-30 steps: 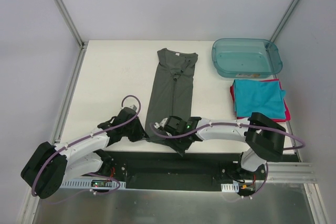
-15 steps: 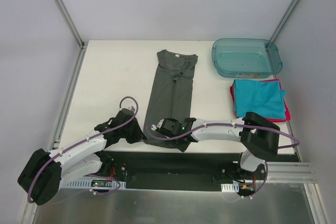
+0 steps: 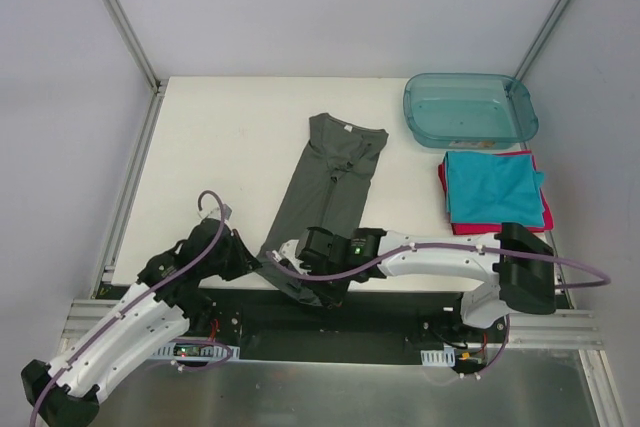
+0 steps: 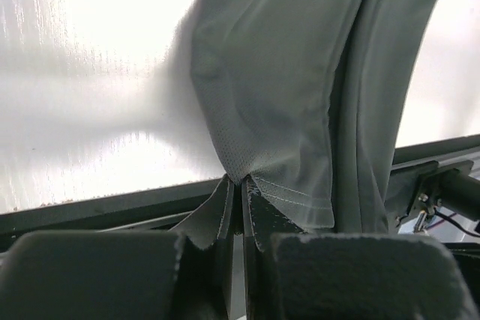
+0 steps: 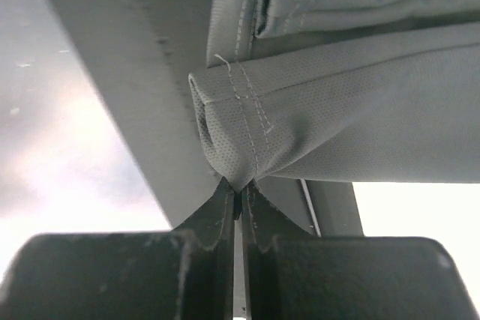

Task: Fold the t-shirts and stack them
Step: Grab the bottom of the folded rectangular tshirt with both arms, then fold the folded rectangular tshirt in 1/3 of the way

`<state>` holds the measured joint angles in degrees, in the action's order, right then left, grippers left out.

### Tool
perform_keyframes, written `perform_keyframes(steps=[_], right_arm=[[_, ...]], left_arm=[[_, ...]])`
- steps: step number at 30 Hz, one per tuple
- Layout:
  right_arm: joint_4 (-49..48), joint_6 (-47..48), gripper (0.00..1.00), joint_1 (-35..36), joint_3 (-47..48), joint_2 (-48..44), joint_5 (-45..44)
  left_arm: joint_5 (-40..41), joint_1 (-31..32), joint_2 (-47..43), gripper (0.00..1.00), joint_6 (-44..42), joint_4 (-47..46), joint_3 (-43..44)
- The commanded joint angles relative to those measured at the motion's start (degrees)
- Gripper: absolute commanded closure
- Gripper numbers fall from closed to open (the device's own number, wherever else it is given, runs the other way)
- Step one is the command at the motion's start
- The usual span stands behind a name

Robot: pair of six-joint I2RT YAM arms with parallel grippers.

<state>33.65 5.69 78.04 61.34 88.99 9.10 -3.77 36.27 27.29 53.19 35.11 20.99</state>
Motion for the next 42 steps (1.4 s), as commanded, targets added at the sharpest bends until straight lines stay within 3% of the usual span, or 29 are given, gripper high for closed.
perform_keyframes(steps=[1,5,11,15,22,28,42], right_arm=[[0.28,1.95,0.99,0.45,3.87,-4.78,11.10],[0.36,3.27,0.99,0.44,5.28,-6.81,16.64],[1.15,4.06,0.99,-0.78,6.25,-9.01,16.56],[2.73,3.62,0.99,-3.59,5.81,-10.32,12.10],[6.87,3.01,0.99,-10.88,6.16,-10.85,1.10],[7.66,3.53,0.99,-17.39,6.86,-10.51,-4.79],[5.37,5.91,0.99,-28.64,10.81,-5.41,-7.87]], left_arm=[[1.40,-0.41,-4.43,1.00,-0.62,7.51,4.92],[1.22,-0.41,-5.40,1.00,-1.77,9.18,9.41],[5.16,-0.41,-3.83,1.00,-2.13,9.01,13.80],[7.63,-0.41,-0.67,1.00,-1.69,7.26,16.35],[6.76,-0.41,11.28,1.00,-5.46,-2.49,20.13],[12.82,-0.41,22.53,1.00,-8.36,-6.54,26.19],[15.11,-1.81,44.06,1.00,-16.01,-9.45,39.47]])
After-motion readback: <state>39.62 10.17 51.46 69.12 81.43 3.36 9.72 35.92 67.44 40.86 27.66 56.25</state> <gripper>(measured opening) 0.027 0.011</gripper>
